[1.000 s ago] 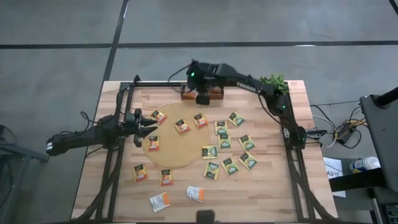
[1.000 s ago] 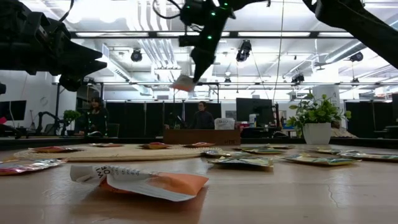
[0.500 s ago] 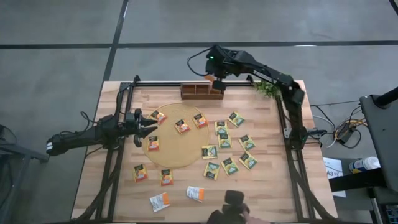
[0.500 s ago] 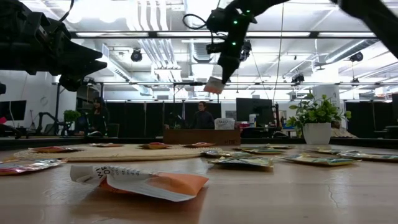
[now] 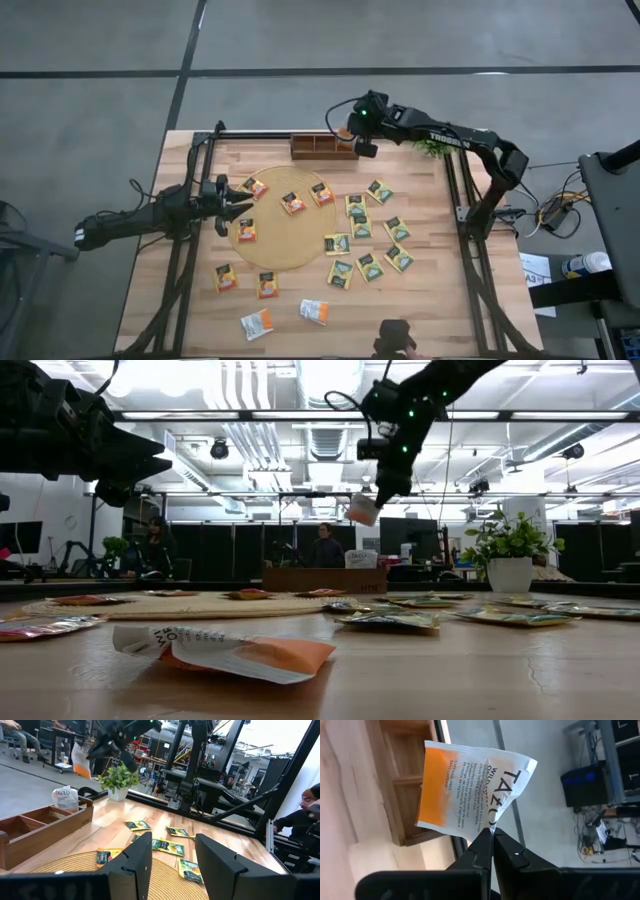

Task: Pick & Place Tea
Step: Put the top white tea bag into the right section of the wooden organizer

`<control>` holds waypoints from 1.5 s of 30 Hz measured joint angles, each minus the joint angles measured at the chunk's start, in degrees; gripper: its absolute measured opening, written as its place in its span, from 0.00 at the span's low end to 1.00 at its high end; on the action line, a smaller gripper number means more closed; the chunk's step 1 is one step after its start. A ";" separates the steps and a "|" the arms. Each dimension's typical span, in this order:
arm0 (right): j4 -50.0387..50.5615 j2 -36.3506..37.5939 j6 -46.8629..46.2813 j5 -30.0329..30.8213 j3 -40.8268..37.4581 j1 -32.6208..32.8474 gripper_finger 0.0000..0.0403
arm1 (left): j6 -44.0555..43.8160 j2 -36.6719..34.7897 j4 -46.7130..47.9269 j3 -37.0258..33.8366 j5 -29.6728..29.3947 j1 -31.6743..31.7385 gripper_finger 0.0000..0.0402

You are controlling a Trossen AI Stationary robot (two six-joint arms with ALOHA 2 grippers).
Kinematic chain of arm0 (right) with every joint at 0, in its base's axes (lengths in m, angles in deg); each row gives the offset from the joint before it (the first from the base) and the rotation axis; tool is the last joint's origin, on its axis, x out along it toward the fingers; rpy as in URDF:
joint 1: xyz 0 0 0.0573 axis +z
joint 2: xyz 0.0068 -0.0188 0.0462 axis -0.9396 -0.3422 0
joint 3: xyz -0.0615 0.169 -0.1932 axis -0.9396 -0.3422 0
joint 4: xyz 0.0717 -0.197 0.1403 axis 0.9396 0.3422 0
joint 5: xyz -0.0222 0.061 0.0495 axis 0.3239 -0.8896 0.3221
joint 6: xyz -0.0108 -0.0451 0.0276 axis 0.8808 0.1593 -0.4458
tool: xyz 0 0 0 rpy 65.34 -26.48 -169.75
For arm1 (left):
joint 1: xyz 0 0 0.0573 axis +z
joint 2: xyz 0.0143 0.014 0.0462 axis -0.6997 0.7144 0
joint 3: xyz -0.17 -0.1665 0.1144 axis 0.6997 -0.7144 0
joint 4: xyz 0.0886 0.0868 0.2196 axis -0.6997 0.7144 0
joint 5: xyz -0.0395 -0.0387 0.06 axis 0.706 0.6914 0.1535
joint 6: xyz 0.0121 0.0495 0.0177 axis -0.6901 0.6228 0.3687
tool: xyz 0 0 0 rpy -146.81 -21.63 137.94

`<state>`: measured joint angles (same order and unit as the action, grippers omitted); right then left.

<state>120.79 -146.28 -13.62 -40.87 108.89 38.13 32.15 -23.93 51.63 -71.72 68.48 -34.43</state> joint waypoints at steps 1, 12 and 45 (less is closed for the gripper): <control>-0.34 -0.30 0.01 0.02 -0.48 -0.02 0.02 | 0.01 0.00 0.00 -0.01 0.00 0.00 0.36; -5.17 -4.36 6.31 1.21 -1.95 0.35 0.02 | 0.01 0.01 0.00 -0.01 0.00 0.00 0.36; -8.14 -12.06 17.52 5.90 -2.17 1.01 0.02 | 0.00 0.02 0.00 0.00 -0.01 -0.02 0.36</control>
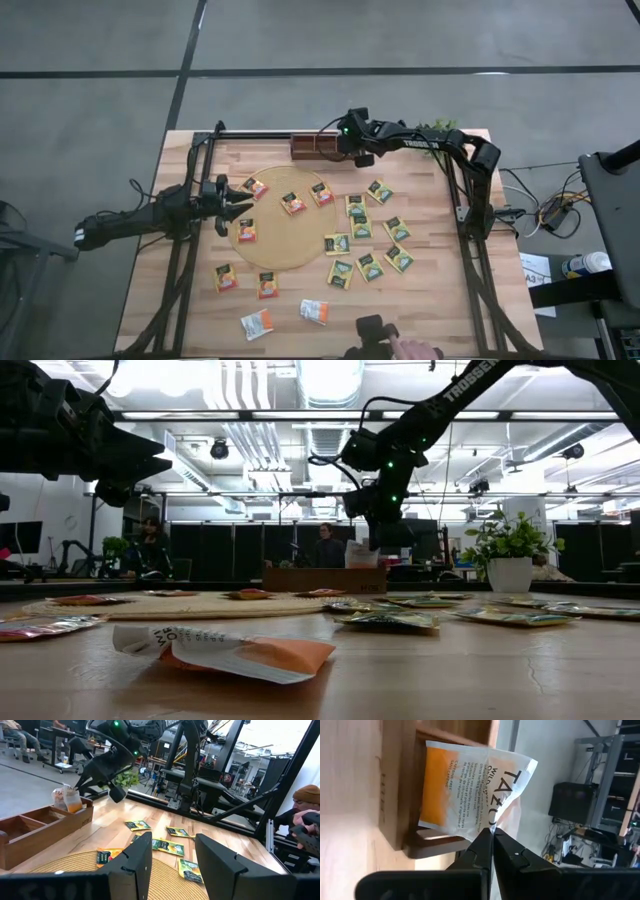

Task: Pick & Place Tea
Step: Put the top white tea bag into the right section of the wooden organizer, then put the left white tea bag into the right section of the wooden organizer

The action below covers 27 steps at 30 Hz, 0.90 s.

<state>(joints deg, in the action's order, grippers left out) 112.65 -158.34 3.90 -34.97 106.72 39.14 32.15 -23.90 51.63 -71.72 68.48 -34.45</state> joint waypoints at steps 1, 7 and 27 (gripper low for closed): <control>-0.50 0.00 0.21 0.02 0.00 -0.02 0.02 | 0.00 0.00 0.00 0.00 0.00 0.00 0.36; -0.73 0.00 1.51 -1.66 0.00 -0.07 0.02 | 0.01 -0.01 0.00 0.00 0.01 0.02 0.36; -0.12 0.02 -1.66 -6.45 0.00 -0.57 0.22 | 0.00 -0.02 0.00 0.00 0.02 0.02 0.36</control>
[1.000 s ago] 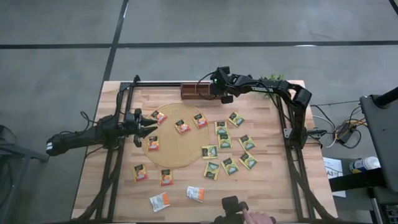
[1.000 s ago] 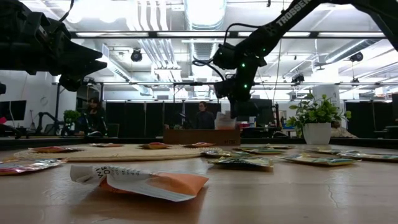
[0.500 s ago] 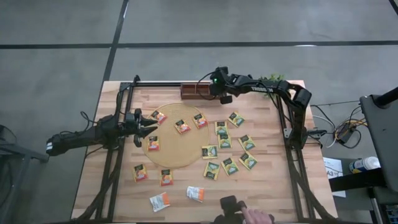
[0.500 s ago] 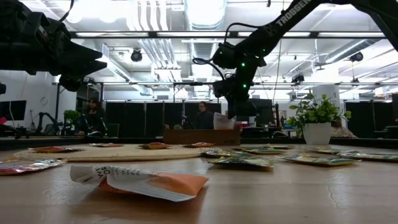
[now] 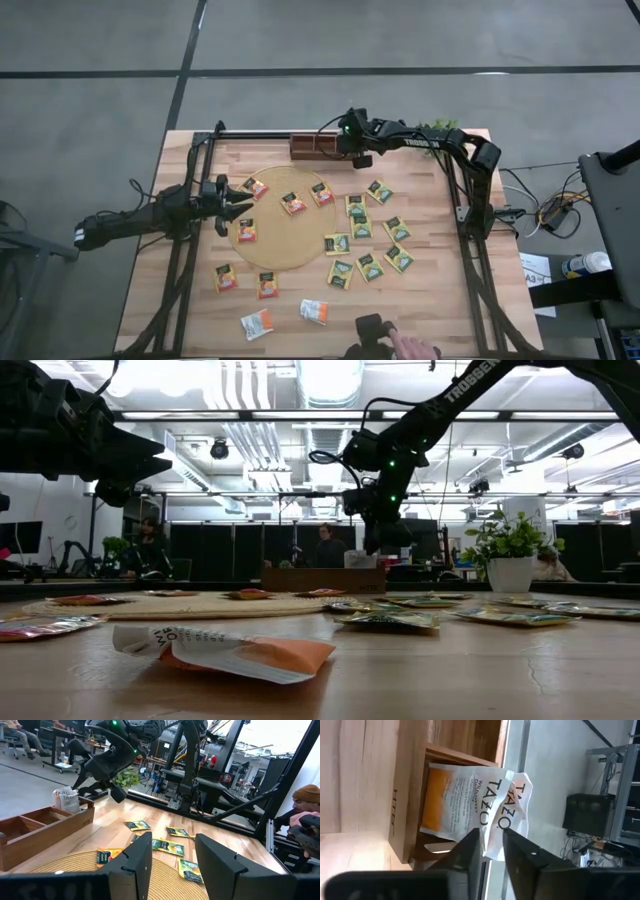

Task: Pick & Place Tea
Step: Put the left white tea bag into the right section of the wooden organizer

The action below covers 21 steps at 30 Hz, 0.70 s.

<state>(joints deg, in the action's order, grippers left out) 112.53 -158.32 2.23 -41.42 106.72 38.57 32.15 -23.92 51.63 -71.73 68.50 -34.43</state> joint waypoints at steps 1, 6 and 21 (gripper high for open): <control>0.02 0.01 0.00 0.00 0.02 0.00 0.25 | 0.00 0.02 0.00 -0.01 -0.01 0.00 0.36; 0.04 0.66 -0.12 0.42 1.37 0.00 0.35 | 0.02 0.02 0.00 -0.01 -0.02 0.00 0.36; -0.04 6.85 -10.42 -0.14 9.42 2.32 0.42 | 0.00 0.01 0.00 -0.01 -0.02 0.00 0.36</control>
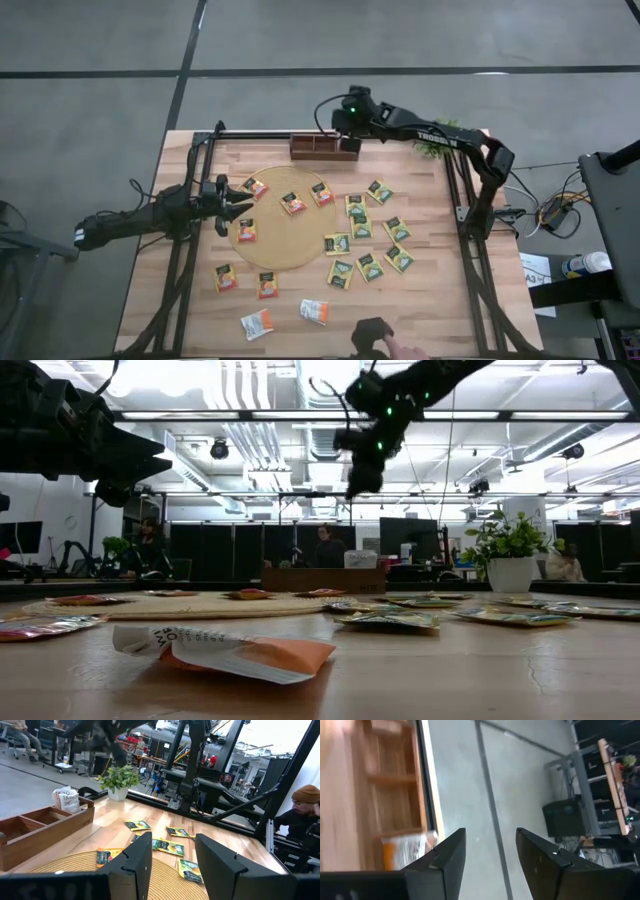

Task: Pick & Place Tea
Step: Put the left white tea bag into the right section of the wooden organizer

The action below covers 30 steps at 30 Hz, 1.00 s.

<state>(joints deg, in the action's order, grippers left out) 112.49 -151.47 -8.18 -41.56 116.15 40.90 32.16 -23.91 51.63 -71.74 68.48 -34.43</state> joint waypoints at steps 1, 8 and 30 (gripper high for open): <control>0.04 0.37 -0.36 -0.48 0.45 0.57 0.42 | 0.00 0.00 0.00 -0.01 0.00 0.00 0.36; 0.08 1.70 -3.22 -9.84 3.75 5.30 0.42 | 0.02 0.00 0.00 0.00 0.00 0.00 0.36; 11.07 3.99 -27.39 -30.04 19.72 15.66 0.42 | 0.00 0.00 0.00 0.00 0.00 0.00 0.36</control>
<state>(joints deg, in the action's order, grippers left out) 123.56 -147.47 -35.57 -71.60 135.87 56.56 32.15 -23.90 51.63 -71.74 68.48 -34.43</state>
